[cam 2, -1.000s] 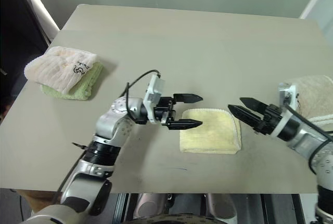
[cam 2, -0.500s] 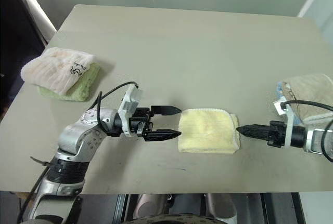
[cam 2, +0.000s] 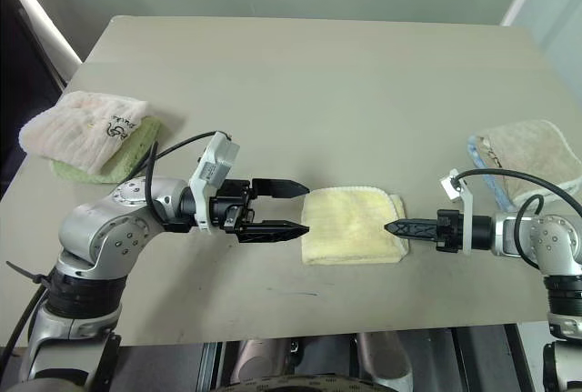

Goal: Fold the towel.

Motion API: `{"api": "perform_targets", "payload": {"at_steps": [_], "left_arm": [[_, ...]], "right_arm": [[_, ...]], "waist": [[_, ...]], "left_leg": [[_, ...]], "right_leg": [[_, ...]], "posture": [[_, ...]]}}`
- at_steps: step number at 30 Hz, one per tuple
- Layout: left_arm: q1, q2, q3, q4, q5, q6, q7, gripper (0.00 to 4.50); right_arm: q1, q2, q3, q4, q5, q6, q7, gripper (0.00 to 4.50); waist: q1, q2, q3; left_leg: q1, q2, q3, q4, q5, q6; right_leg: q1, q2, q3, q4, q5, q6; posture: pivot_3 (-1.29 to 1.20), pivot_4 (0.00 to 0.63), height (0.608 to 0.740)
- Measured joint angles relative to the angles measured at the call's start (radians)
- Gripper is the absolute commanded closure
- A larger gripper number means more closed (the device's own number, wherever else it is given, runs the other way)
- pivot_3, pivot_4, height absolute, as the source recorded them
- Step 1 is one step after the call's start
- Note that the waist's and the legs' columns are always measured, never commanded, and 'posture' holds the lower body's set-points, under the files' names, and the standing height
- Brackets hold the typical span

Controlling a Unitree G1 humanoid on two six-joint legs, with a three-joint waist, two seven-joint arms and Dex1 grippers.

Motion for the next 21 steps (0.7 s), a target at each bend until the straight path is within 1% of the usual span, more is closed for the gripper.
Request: {"api": "perform_targets", "payload": {"at_steps": [5, 7, 9, 17, 18, 19, 21], "left_arm": [[0.006, -0.010, -0.005, 0.007, 0.017, -0.029, 0.003, 0.00], [0.016, -0.010, -0.010, 0.009, 0.030, -0.052, 0.003, 0.00], [0.028, -0.010, -0.020, 0.012, 0.046, -0.069, 0.002, 0.00], [0.060, -0.023, -0.033, 0.021, 0.083, -0.129, -0.001, 0.00], [0.063, -0.023, -0.037, 0.026, 0.089, -0.136, -0.002, 0.00], [0.063, -0.024, -0.042, 0.032, 0.094, -0.141, -0.003, 0.00], [0.064, -0.031, -0.053, 0.038, 0.102, -0.151, -0.005, 0.00]], "right_arm": [[-0.010, 0.018, 0.013, 0.000, -0.009, 0.008, 0.015, 0.02], [-0.015, 0.023, 0.017, 0.000, -0.019, 0.011, 0.017, 0.38], [-0.018, 0.029, 0.027, 0.002, -0.033, 0.011, 0.017, 0.89], [-0.017, 0.048, 0.060, 0.005, -0.062, 0.017, 0.032, 3.86], [-0.018, 0.044, 0.063, -0.001, -0.064, 0.015, 0.043, 4.16], [-0.016, 0.035, 0.070, -0.011, -0.069, 0.007, 0.056, 4.42], [-0.006, 0.024, 0.079, -0.037, -0.081, -0.010, 0.063, 4.48]], "waist": [[0.000, 0.000, 0.000], [0.000, 0.000, 0.000], [0.000, 0.000, 0.000], [0.004, 0.000, 0.000], [0.004, 0.000, 0.000], [0.004, 0.000, 0.000], [0.005, 0.000, 0.000]], "left_leg": [[0.000, 0.000, 0.000, -0.002, 0.000, -0.001], [0.001, 0.000, 0.000, -0.002, 0.000, -0.001], [0.001, 0.000, 0.000, -0.002, 0.000, -0.001], [-0.003, 0.000, 0.000, -0.002, 0.000, -0.001], [-0.003, 0.000, 0.000, -0.002, 0.000, -0.001], [-0.003, 0.000, 0.000, -0.002, 0.000, -0.001], [-0.003, 0.000, 0.000, -0.001, 0.000, 0.000]], "right_leg": [[0.000, 0.000, 0.000, 0.000, 0.001, -0.003], [0.000, 0.000, 0.000, 0.000, 0.001, -0.003], [0.000, 0.000, 0.000, 0.000, 0.000, -0.003], [-0.002, -0.001, 0.000, 0.000, 0.000, -0.004], [-0.002, -0.001, 0.000, 0.000, 0.000, -0.004], [-0.002, -0.001, 0.000, 0.000, 0.000, -0.004], [-0.002, -0.001, 0.000, -0.001, 0.001, -0.004]], "posture": [[0.00, 0.150, 0.697], [0.00, 0.150, 0.697], [0.00, 0.150, 0.697], [0.00, 0.150, 0.697], [0.00, 0.150, 0.697], [0.00, 0.150, 0.697], [0.00, 0.150, 0.697]]}}
